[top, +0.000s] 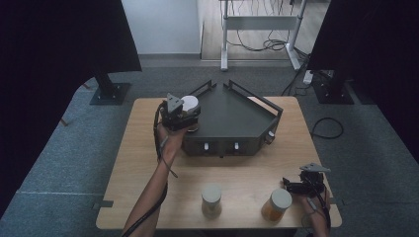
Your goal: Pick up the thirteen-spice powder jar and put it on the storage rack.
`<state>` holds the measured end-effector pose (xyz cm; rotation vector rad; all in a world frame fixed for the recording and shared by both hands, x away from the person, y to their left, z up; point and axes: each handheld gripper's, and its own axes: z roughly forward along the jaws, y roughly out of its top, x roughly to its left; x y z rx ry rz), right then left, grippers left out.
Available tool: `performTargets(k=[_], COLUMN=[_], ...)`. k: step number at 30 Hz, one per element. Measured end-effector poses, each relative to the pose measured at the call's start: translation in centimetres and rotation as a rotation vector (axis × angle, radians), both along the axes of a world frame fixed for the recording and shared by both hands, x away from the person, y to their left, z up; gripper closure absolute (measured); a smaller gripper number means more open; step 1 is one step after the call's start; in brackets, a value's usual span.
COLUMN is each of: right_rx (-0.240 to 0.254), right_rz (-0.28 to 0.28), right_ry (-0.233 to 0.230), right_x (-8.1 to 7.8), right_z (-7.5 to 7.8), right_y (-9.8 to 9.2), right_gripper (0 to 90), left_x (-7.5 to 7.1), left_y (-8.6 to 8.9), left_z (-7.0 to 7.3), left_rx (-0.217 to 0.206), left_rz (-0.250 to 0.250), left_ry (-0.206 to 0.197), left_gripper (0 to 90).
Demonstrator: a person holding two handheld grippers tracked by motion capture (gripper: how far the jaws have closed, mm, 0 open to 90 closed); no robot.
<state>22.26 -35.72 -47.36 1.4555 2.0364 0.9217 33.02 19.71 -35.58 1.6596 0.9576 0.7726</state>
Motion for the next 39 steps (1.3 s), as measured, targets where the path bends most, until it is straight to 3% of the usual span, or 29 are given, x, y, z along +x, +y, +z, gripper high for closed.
performTargets(k=[10, 13, 16, 20, 25, 39], right_rx=[0.000, 0.000, 0.000, 0.000, 0.000, 0.000], right_rz=[0.000, 0.000, 0.000, 0.000, 0.000, 0.000], right_ry=[0.000, 0.000, 0.000, 0.000, 0.000, 0.000], right_x=[0.00, 0.00, 0.00, 0.00, 0.00, 0.00], right_z=[0.00, 0.00, 0.00, 0.00, 0.00, 0.00], right_y=[0.00, 0.00, 0.00, 0.00, 0.00, 0.01], right_gripper=[4.7, 4.8, 4.8, 4.8, 4.8, 4.8], left_x=[-0.14, -0.11, -0.08, -0.02, 0.11, -0.49], left_y=[-0.32, -0.34, -0.14, -0.12, -0.24, -0.03], left_z=[-0.35, -0.40, -0.50, -0.36, -0.08, 0.49], left_rx=[0.025, 0.021, -0.016, -0.023, -0.002, -0.011], left_rz=[0.006, 0.011, 0.015, 0.019, 0.009, 0.013], left_ry=[-0.027, -0.031, -0.032, -0.024, -0.014, -0.024], left_gripper=[28.4, 19.6, 11.8, 6.0, 4.0, 3.5])
